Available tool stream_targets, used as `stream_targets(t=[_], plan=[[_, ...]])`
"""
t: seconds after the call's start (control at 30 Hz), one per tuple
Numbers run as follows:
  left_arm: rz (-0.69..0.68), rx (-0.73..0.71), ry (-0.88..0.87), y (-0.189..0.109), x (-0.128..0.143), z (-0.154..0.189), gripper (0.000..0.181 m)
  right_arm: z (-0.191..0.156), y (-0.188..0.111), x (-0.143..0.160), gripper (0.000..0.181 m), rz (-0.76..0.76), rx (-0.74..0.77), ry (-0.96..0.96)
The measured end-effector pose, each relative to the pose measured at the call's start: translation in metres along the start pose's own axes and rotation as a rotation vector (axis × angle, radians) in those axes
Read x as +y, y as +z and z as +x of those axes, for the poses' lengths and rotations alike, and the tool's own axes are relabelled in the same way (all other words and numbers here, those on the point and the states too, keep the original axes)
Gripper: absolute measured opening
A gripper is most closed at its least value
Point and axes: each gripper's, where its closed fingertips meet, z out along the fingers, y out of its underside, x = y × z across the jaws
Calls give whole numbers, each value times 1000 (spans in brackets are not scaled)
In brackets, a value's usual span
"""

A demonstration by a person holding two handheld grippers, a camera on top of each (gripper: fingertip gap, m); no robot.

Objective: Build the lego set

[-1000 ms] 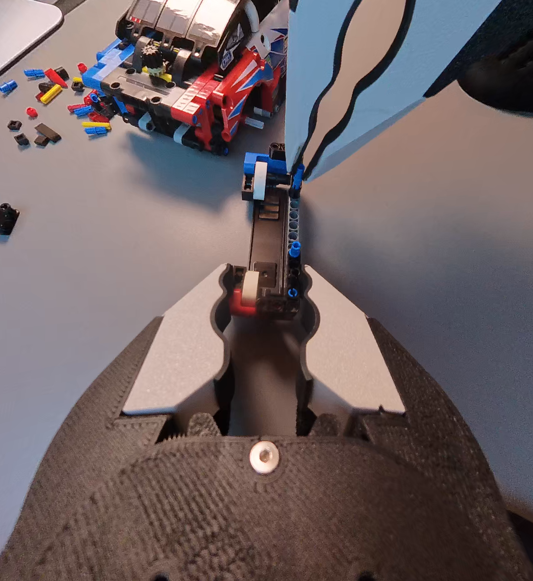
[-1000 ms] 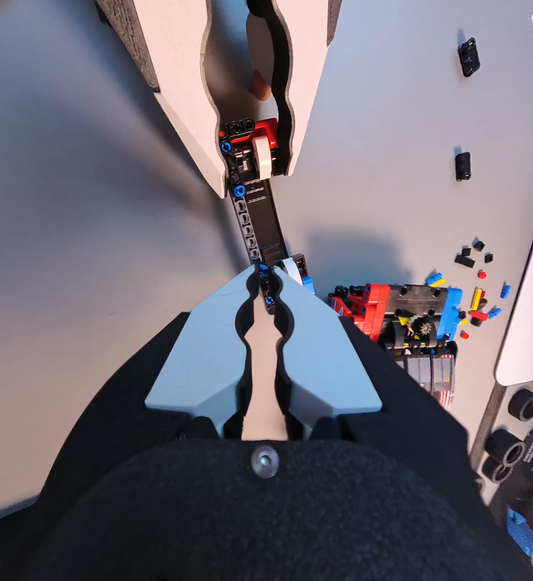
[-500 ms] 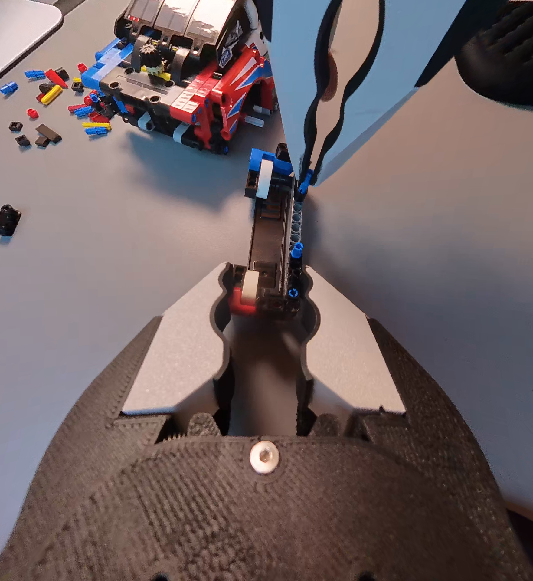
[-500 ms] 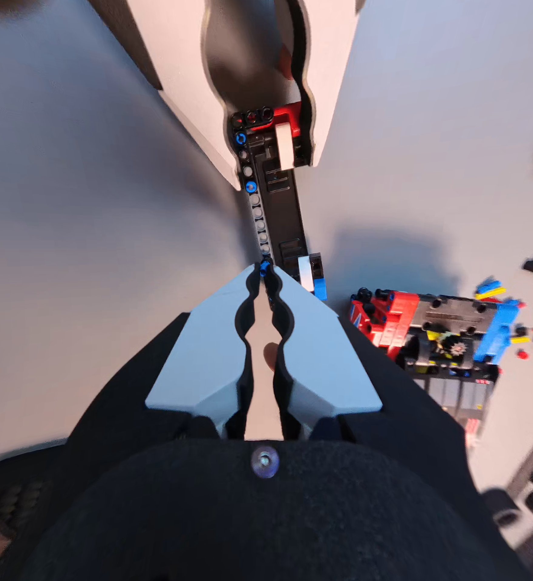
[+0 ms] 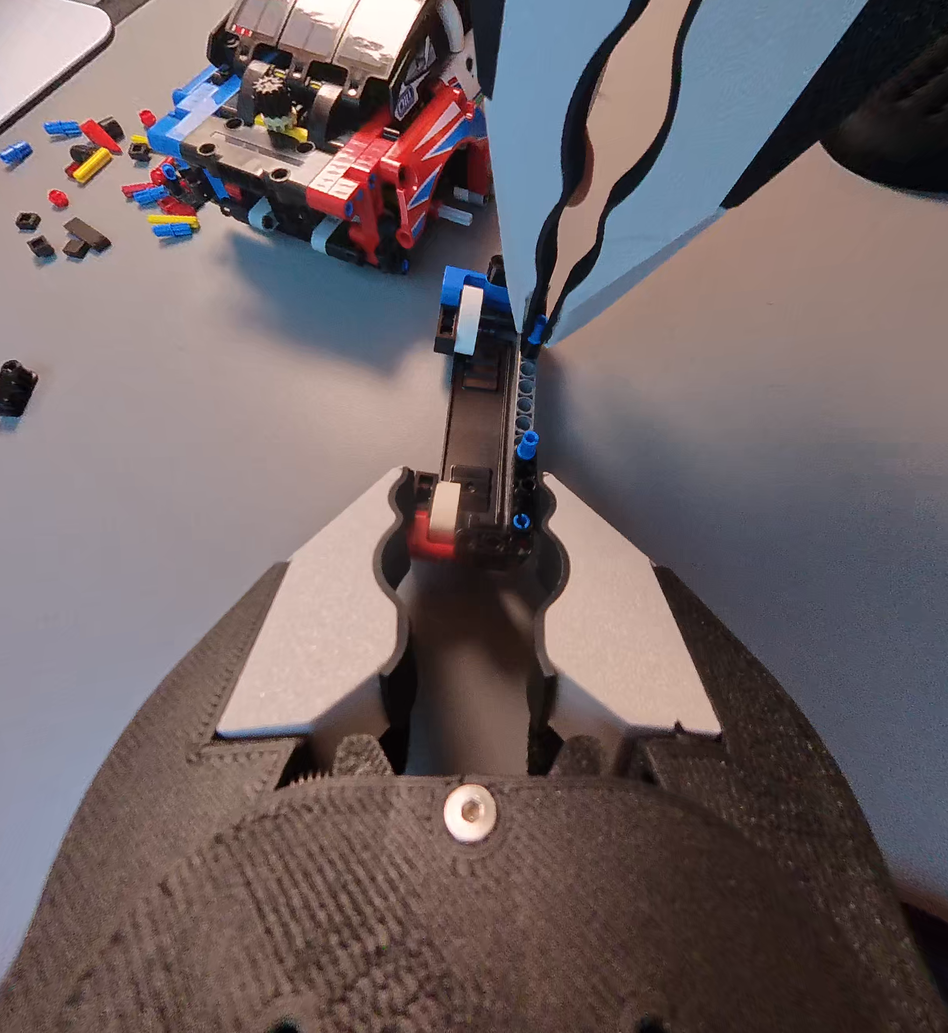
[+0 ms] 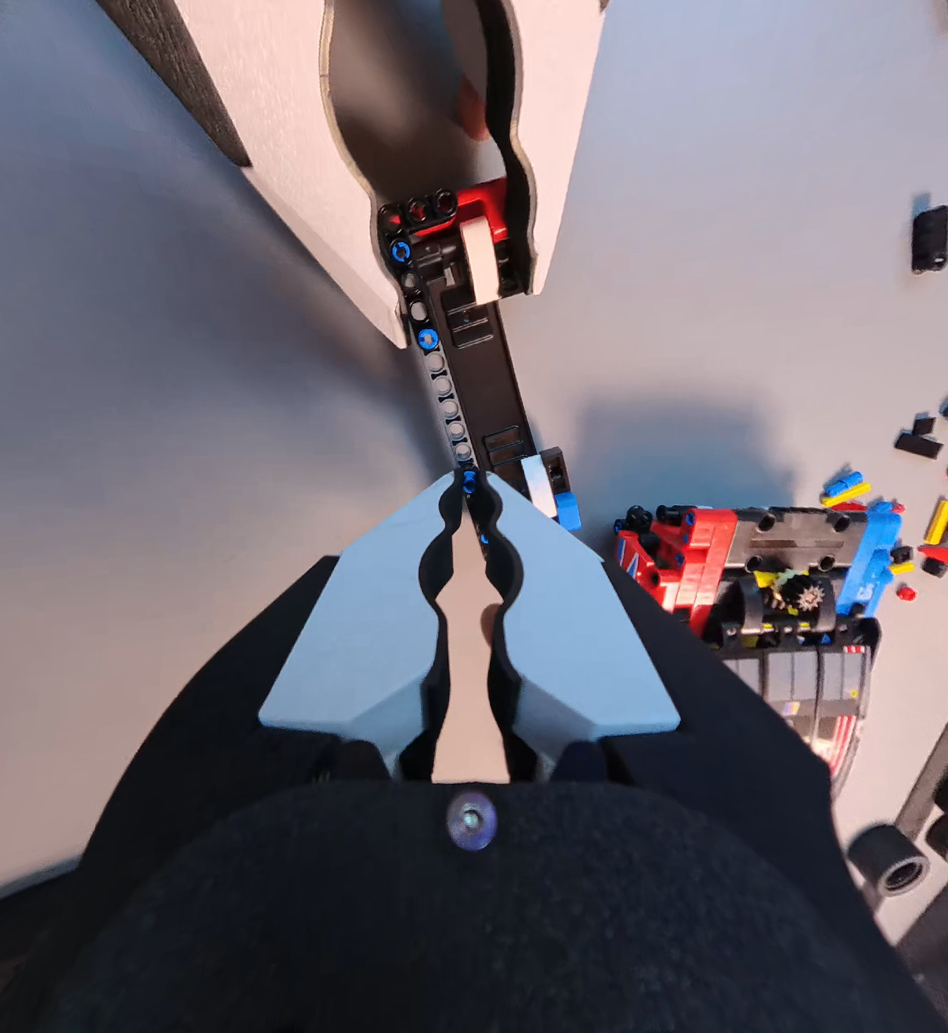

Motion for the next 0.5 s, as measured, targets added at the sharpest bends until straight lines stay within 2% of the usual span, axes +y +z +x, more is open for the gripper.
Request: stream_targets(t=[0.07,0.17,0.37,0.5], plan=[[6,9,-15,-1,-1,0,40,3,-4,-1,10,42,23,30],[8,13,-24,-1,-1,-1,40,-1,-14,-10,17,134,65,-41],[19,40,-82,-2,-2,-1,40,5,-12,-3,26,148,382,-333],[47,119,-224,-6,-6,1,39,15,-5,-5,29,187,611,-411]])
